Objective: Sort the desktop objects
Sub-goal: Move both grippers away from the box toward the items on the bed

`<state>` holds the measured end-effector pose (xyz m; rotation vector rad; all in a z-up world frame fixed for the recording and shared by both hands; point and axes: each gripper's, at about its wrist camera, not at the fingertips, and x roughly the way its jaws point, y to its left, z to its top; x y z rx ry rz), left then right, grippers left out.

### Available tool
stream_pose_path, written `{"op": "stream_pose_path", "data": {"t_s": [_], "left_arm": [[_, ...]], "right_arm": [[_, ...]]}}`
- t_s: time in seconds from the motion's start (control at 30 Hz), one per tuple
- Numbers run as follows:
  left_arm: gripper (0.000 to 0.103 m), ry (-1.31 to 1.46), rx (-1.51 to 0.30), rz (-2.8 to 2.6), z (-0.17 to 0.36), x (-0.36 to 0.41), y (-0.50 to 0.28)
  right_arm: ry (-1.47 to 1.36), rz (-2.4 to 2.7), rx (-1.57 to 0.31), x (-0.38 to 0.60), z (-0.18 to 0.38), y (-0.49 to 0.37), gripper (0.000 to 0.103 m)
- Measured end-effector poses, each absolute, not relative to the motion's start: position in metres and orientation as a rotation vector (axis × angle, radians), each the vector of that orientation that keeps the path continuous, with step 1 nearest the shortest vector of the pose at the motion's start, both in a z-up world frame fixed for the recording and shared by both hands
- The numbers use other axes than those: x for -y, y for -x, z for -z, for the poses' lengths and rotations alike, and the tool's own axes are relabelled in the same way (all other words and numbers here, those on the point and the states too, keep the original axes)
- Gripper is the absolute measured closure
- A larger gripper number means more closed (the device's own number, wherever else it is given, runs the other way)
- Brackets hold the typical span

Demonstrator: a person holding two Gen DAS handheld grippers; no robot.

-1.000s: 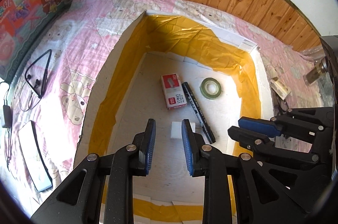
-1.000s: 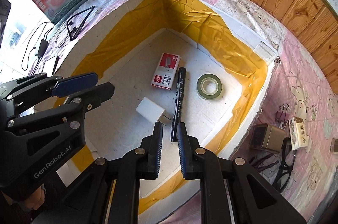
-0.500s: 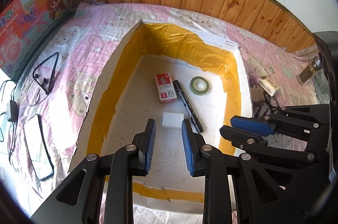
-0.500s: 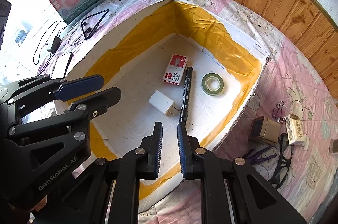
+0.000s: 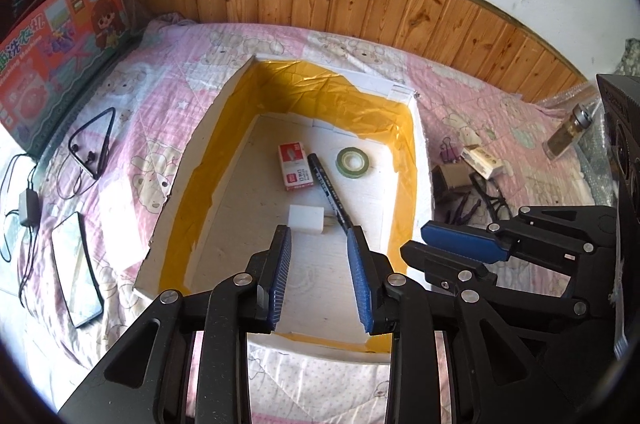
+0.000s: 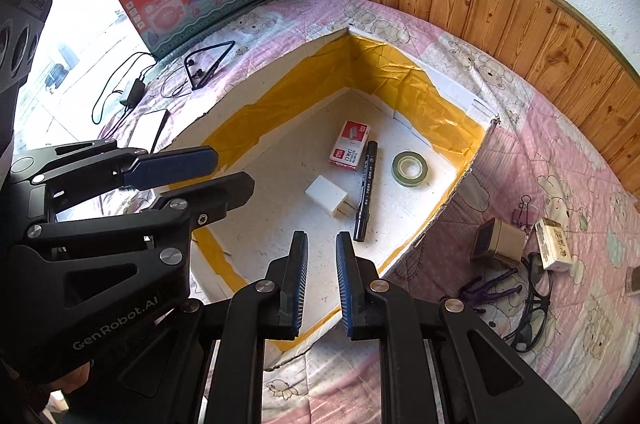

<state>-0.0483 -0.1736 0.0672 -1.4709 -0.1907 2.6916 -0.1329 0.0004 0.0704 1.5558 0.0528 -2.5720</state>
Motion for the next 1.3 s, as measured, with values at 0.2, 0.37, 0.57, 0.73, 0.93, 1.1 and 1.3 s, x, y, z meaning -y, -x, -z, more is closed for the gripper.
{"op": "stream_pose_path", "data": {"t_s": [0.2,0.37,0.57,0.73,0.93,1.1,1.3], "left_arm": [[0.070,1.454,0.182,-2.683,-0.074,0.158,0.036],[0.070,1.444,0.181,-2.670,-0.076,0.146,0.029],[0.069,1.421,0.192,-2.651,-0.078,0.129,0.020],[0.064,1.388,0.208,-2.616,-0.074,0.110,0.015],[0.063,1.418,0.180,-2.541,-0.060,0.075,0.017],[0.061,1.452,0.167,-2.469,-0.047,0.042,0.022],[0.060,1.500,0.120,-2.404,-0.024,-0.001,0.036]], "right_arm": [[-1.431,2.621,-0.055,-0.004,-0.081,0.105,0.086],[-1.350,2.657,-0.065,-0.011,-0.087,0.082,0.084],[-1.264,2.700,-0.014,-0.028,-0.089,0.055,0.081],[-1.188,2.744,0.019,-0.044,-0.085,0.028,0.081],[-1.155,2.797,0.102,-0.079,-0.075,-0.004,0.080],[-1.208,2.853,0.224,-0.126,-0.058,-0.022,0.076],[-1.319,2.920,0.377,-0.189,-0.037,-0.025,0.065]]}}
